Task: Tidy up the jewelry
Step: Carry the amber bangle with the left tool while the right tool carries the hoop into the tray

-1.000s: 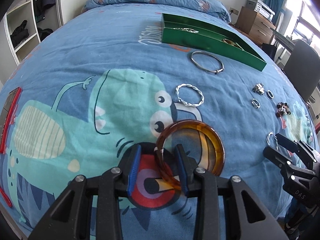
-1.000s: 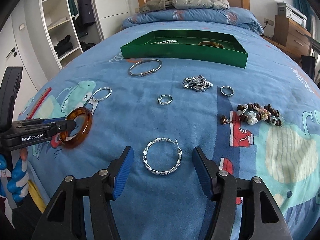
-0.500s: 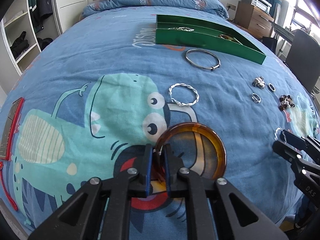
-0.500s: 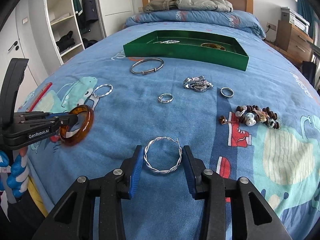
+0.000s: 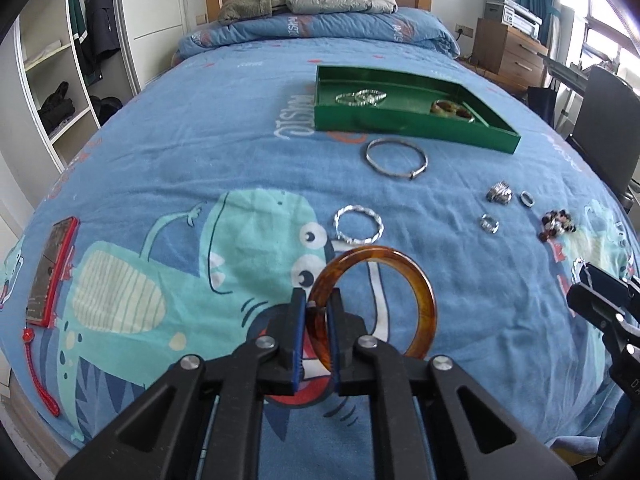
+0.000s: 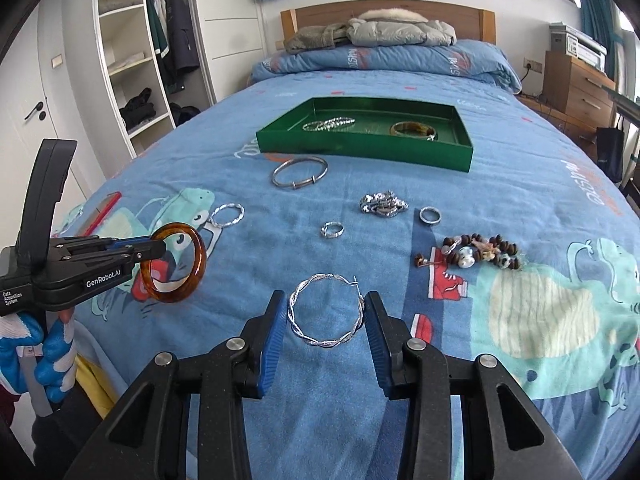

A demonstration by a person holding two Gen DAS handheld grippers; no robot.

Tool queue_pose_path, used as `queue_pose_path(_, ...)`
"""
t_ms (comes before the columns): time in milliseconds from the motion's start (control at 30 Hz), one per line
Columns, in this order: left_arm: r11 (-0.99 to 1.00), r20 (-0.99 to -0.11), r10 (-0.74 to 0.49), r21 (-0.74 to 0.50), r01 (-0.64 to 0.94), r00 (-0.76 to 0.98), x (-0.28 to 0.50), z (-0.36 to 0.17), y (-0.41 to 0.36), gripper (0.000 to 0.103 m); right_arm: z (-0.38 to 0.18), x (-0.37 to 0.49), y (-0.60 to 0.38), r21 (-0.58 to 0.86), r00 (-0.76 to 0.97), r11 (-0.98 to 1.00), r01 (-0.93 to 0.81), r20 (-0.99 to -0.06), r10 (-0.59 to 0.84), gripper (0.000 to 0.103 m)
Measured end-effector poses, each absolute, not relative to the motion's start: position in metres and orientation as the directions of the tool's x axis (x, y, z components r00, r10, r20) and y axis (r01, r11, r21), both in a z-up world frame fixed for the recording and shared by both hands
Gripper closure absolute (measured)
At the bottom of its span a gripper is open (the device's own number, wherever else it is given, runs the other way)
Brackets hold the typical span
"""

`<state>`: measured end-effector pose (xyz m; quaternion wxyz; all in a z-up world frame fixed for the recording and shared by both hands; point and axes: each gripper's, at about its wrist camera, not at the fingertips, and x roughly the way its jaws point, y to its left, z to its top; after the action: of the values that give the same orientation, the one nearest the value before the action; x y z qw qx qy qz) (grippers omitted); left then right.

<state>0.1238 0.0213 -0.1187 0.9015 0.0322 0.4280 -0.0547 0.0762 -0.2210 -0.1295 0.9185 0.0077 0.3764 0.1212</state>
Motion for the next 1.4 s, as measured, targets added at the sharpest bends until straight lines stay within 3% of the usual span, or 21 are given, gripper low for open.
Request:
queue_pose_path(333,0.987,-0.724,-0.137,-0.038,0.159,0.676,0.169,-0.067,0.014,0.094,-0.085,0.11,-0.235,0.097,0.747,0.971,-0.217,-0.624,0.229,0.064)
queue_pose_path(767,0.984,-0.688,-0.14,-0.015,0.178,0.712,0.312,-0.033,-0.03,0.094,-0.041,0.261,-0.26,0.071,0.802,0.979,-0.193,-0.564,0.199,0.064)
queue_pose_path(1133,0.988,-0.749,-0.091,0.014,0.152,0.657,0.434,-0.06,-0.071,0.094,-0.067,0.405,-0.278,0.115,0.757,0.984,-0.138,-0.628,0.18,0.064)
queue_pose_path(1400,0.992,-0.817,-0.035,0.042,0.121,0.575,0.476,-0.108,-0.083,0.094,-0.117,0.465,-0.282,0.109,0.66,0.989,-0.102,-0.736,0.149,0.064)
